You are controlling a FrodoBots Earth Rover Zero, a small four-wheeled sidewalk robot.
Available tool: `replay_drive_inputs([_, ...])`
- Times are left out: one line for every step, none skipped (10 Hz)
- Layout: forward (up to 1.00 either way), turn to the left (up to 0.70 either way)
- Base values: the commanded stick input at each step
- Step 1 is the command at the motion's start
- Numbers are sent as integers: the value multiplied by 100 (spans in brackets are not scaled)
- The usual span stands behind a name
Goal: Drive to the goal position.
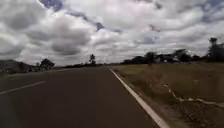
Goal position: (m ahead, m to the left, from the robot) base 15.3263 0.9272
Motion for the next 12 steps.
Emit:
replay_drive_inputs([67,16])
replay_drive_inputs([70,23])
replay_drive_inputs([70,27])
replay_drive_inputs([70,27])
replay_drive_inputs([70,27])
replay_drive_inputs([70,27])
replay_drive_inputs([70,28])
replay_drive_inputs([70,28])
replay_drive_inputs([70,15])
replay_drive_inputs([70,6])
replay_drive_inputs([70,0])
replay_drive_inputs([70,0])
